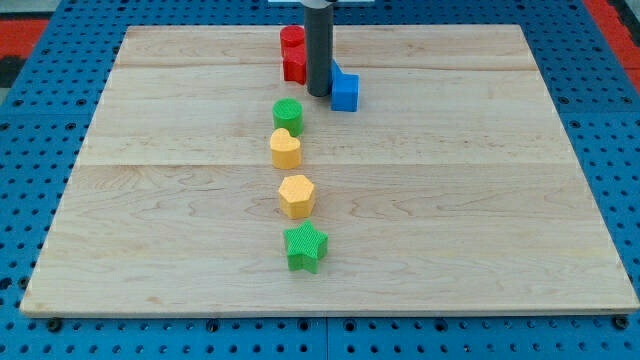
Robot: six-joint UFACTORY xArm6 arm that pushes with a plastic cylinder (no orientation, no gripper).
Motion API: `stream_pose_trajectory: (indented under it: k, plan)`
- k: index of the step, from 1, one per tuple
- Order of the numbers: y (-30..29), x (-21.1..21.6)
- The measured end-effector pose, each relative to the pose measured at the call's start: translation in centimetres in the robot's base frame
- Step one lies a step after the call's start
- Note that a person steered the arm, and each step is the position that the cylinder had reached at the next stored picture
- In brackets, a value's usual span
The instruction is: Move blue triangle towards red circle
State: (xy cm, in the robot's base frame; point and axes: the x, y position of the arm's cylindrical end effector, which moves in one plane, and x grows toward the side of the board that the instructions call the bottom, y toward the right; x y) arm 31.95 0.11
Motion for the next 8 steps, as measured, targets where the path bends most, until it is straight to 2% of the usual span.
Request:
stream_pose_trajectory:
  k: [4,6,7,8]
  plan:
    - [1.9,-8.8]
    - [8.6,-8.7]
    - [9.7,-10.5]
    - [7.2,-11.2]
